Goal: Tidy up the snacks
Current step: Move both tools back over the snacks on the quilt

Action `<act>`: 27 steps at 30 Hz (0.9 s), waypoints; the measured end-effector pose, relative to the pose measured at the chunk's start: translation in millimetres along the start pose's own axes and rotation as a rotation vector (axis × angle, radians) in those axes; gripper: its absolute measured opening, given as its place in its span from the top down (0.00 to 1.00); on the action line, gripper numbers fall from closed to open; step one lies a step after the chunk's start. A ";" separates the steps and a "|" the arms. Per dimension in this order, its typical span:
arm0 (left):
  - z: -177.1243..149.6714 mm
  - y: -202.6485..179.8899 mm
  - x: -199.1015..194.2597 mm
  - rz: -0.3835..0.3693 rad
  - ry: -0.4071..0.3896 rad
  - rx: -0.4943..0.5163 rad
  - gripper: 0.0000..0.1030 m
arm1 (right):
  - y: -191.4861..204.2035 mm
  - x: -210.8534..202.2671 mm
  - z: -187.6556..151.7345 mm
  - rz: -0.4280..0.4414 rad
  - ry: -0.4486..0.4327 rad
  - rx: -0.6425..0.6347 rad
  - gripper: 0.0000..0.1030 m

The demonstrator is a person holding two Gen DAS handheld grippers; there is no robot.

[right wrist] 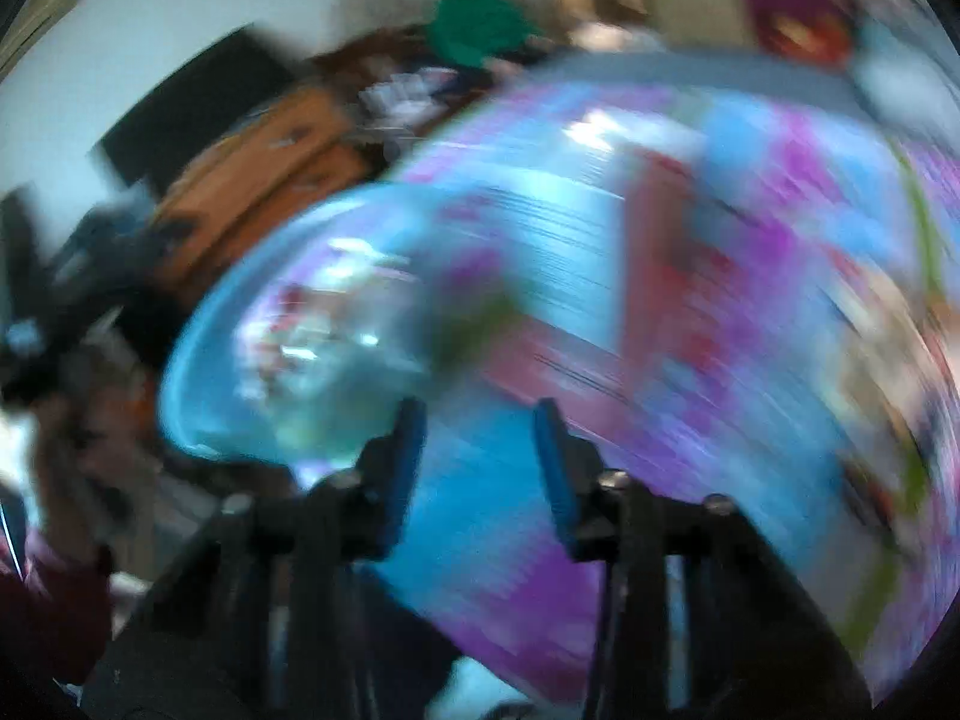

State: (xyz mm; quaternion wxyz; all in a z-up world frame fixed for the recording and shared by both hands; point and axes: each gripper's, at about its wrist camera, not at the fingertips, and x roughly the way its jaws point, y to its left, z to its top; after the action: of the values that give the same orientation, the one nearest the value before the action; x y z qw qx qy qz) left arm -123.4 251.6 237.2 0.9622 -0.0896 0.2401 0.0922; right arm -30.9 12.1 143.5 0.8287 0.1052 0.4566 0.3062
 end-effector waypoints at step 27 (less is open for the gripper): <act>-92.6 -221.7 102.2 -0.335 0.296 0.258 0.45 | -279.5 39.0 45.4 -0.073 0.037 0.350 0.55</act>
State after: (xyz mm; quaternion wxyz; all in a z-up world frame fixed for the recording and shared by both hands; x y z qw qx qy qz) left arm -27.2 30.8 136.3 0.9218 -0.0174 0.3701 -0.1140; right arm 136.8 -180.5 15.1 0.7996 0.2257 0.5217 0.1936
